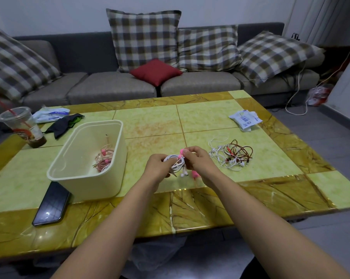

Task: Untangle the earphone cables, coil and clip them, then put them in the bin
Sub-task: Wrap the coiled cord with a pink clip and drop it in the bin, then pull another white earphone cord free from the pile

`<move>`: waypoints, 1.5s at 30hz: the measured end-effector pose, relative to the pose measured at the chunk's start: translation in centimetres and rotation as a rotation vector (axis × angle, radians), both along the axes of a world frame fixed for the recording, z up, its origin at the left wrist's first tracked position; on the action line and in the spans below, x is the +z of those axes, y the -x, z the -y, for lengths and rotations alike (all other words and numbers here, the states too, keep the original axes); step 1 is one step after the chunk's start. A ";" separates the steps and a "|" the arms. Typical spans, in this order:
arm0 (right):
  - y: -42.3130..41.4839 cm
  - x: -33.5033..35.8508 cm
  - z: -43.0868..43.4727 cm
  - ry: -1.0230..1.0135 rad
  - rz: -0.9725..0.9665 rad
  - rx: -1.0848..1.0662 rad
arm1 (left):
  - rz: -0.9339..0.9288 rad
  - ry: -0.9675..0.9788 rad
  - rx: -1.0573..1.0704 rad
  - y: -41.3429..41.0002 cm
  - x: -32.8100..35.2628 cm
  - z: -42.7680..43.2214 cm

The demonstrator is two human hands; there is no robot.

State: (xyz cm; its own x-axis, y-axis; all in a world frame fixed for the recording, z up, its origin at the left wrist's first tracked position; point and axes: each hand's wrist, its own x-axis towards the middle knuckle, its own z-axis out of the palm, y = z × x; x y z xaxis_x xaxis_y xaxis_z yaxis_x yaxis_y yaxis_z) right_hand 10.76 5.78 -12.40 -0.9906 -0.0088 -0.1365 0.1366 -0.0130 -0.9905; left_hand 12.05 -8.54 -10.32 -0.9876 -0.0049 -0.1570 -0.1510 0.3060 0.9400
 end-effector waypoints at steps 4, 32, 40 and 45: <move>-0.4 0.9 0.3 0.084 0.065 0.125 | -0.004 -0.082 0.049 -0.1 1.0 0.6; -0.6 4.6 8.5 -0.222 -0.020 0.317 | -0.524 0.594 0.277 -0.1 5.7 10.6; -0.9 1.3 -1.6 -0.688 -0.049 -0.118 | -0.266 0.591 -0.144 0.6 0.5 1.4; -1.2 -1.1 -5.0 -0.748 0.120 0.046 | -0.130 0.679 -0.272 1.7 -3.6 -3.4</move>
State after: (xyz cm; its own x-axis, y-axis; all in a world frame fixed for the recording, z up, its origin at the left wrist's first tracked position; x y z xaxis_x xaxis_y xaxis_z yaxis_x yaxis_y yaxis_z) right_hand 11.94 10.78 -13.47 -0.9694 0.0877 -0.2291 0.2283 0.6644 -0.7117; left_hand 10.34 -5.17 -13.92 -0.9781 0.1882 -0.0886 0.1124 0.8367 0.5360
